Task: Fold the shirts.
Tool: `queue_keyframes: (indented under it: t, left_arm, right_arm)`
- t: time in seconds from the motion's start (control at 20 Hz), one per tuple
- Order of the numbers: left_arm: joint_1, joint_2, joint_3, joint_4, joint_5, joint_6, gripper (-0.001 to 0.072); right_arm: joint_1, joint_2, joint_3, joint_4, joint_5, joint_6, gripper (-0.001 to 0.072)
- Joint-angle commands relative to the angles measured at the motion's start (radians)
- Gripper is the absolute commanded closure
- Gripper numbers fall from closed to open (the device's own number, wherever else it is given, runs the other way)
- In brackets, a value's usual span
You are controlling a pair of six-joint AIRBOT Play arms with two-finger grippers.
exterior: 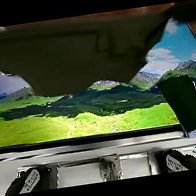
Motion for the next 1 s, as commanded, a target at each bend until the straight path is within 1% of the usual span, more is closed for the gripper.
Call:
queue_keyframes:
  t: [0.0,0.1,0.2,0.25,0.35,0.55,0.6,0.7,0.75,0.85,0.9,0.95]
  left_arm:
    - [0.002,0.100,0.373,0.049,0.028,-0.112,0.0674]
    - [0.002,0.151,0.469,0.121,0.027,-0.188,0.0674]
    - [0.001,0.222,0.474,0.211,0.003,-0.239,0.0674]
    - [0.001,0.251,0.474,0.258,-0.038,-0.257,0.0673]
    - [0.000,0.291,0.473,0.323,-0.151,-0.261,0.0673]
    - [0.000,0.304,0.455,0.343,-0.380,-0.261,0.0673]
    - [0.000,0.304,0.428,0.343,-0.418,-0.256,0.0673]
    - [0.000,0.304,0.335,0.343,-0.497,-0.200,0.0673]
    - [0.000,0.304,0.269,0.343,-0.526,-0.182,0.0673]
    - [0.000,0.303,0.120,0.344,-0.536,-0.182,0.0673]
    - [0.000,0.302,0.020,0.343,-0.537,-0.183,0.0673]
    - [0.000,0.300,-0.094,0.343,-0.533,-0.182,0.0673]
  right_arm:
    - [-0.002,0.224,0.272,-0.237,-0.109,0.111,0.0651]
    - [-0.002,0.329,0.302,-0.325,-0.092,0.124,0.0650]
    - [-0.002,0.420,0.302,-0.388,-0.049,0.128,0.0650]
    - [-0.002,0.456,0.302,-0.415,-0.013,0.134,0.0650]
    - [-0.002,0.503,0.302,-0.445,0.092,0.144,0.0650]
    - [-0.002,0.505,0.298,-0.449,0.343,0.144,0.0650]
    - [-0.002,0.490,0.296,-0.449,0.393,0.144,0.0650]
    - [-0.002,0.440,0.295,-0.448,0.503,0.146,0.0650]
    - [-0.002,0.410,0.277,-0.449,0.561,0.167,0.0650]
    - [-0.002,0.352,0.183,-0.443,0.698,0.231,0.0651]
    - [-0.002,0.325,0.110,-0.435,0.746,0.257,0.0650]
    - [-0.002,0.300,0.009,-0.428,0.757,0.278,0.0650]
